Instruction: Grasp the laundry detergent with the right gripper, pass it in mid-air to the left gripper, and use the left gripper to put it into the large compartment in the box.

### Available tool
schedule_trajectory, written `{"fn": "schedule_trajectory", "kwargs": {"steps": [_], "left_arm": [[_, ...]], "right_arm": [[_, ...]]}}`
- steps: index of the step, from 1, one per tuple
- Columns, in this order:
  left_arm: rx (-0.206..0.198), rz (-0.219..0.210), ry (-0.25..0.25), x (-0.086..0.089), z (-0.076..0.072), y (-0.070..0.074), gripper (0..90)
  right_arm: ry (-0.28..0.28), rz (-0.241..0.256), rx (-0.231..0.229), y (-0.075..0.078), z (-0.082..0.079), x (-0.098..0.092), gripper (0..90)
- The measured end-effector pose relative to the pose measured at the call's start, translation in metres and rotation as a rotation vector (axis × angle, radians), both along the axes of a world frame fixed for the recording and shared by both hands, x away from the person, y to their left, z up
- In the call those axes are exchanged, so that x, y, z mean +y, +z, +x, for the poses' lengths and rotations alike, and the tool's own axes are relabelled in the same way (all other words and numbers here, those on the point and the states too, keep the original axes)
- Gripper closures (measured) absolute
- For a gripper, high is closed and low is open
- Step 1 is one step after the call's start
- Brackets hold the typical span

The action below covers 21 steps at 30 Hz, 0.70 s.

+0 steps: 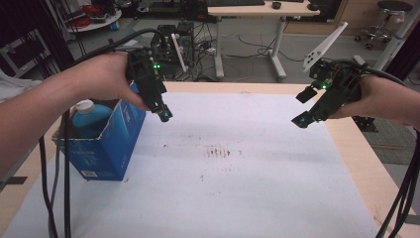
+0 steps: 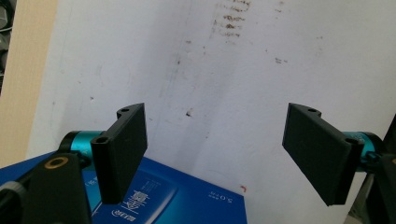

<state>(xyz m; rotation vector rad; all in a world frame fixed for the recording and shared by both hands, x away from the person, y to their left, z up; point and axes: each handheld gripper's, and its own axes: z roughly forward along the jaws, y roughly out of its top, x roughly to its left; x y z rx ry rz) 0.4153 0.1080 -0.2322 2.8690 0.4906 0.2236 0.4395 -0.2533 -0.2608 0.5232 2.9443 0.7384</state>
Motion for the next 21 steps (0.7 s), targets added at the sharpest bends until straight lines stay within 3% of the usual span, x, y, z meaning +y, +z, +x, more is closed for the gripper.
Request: {"fn": "schedule_trajectory", "kwargs": {"steps": [21], "left_arm": [[0.011, 0.009, -0.023, -0.0051, 0.0009, -0.0033, 22.3]], "right_arm": [[-0.004, -0.014, 0.000, -0.0006, -0.0017, -0.0006, 12.7]]}}
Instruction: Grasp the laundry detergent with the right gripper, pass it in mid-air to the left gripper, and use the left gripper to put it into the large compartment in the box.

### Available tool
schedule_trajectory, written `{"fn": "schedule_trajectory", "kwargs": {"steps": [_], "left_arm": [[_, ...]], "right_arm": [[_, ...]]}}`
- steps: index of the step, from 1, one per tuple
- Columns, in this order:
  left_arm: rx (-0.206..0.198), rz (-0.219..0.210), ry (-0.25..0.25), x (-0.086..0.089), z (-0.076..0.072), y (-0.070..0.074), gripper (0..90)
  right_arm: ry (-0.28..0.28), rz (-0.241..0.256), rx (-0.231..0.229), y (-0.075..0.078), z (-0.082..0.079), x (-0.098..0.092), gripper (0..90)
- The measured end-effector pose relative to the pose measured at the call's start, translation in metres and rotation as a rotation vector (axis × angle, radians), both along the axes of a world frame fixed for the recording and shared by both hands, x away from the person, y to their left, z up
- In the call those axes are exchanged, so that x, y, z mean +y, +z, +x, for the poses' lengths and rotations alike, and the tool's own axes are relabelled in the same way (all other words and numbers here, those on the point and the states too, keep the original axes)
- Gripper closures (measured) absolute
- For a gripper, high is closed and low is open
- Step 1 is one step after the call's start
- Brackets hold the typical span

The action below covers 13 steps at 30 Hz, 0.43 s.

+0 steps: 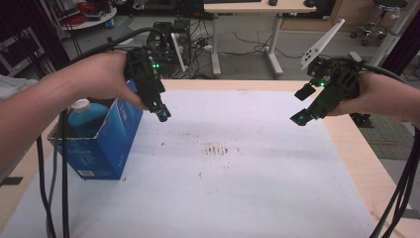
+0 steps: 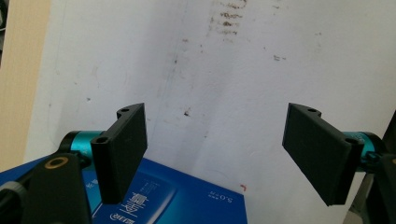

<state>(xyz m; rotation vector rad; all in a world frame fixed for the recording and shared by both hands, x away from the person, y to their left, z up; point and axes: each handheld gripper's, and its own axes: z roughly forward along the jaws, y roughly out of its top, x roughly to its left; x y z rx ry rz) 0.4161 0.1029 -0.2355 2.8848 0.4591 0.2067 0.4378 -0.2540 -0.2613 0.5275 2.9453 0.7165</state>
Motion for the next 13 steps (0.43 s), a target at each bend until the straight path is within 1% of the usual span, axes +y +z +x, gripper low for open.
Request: {"fn": "schedule_trajectory", "kwargs": {"steps": [7, 13], "left_arm": [[0.001, -0.002, -0.002, -0.0010, -0.0004, 0.0000, 22.3], [-0.006, -0.009, -0.002, -0.0018, -0.0018, 0.0013, 22.3]], "right_arm": [[-0.005, -0.001, -0.002, 0.0009, -0.0014, -0.0019, 12.7], [-0.008, -0.001, -0.002, 0.0014, -0.0025, -0.0017, 12.7]]}}
